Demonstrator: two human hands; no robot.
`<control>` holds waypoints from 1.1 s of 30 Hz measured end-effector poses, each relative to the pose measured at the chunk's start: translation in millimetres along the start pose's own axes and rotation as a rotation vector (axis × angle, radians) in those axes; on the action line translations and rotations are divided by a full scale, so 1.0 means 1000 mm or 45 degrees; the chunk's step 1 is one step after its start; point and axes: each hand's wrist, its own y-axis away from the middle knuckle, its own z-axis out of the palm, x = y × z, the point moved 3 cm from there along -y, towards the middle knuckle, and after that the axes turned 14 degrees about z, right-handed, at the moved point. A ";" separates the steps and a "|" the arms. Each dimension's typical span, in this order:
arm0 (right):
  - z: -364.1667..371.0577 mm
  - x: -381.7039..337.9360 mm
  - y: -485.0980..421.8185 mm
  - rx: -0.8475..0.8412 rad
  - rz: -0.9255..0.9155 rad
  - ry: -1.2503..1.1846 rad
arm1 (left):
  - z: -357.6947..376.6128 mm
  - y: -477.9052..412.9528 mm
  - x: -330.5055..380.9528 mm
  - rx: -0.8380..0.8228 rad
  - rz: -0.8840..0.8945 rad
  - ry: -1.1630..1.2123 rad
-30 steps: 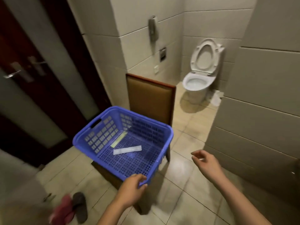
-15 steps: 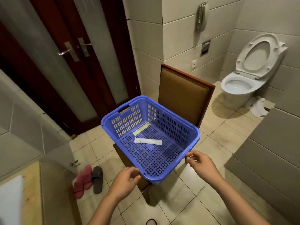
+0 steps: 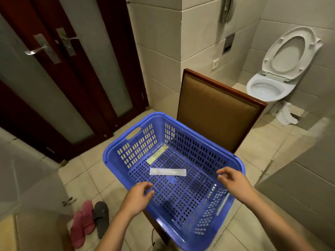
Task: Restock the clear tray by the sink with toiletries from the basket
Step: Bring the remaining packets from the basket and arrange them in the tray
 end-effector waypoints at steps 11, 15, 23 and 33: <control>0.107 -0.068 -0.136 -0.103 0.392 0.192 | -0.047 -0.166 -0.084 -0.414 -0.013 -0.178; 0.152 -0.052 -0.189 -0.160 0.534 0.262 | -0.014 -0.210 -0.111 -0.597 -0.042 -0.256; 0.244 0.028 -0.289 -0.229 0.787 0.242 | 0.084 -0.273 -0.169 -0.879 -0.122 -0.482; 0.267 0.066 -0.334 -0.074 0.860 0.014 | 0.140 -0.317 -0.194 -0.717 -0.026 -0.678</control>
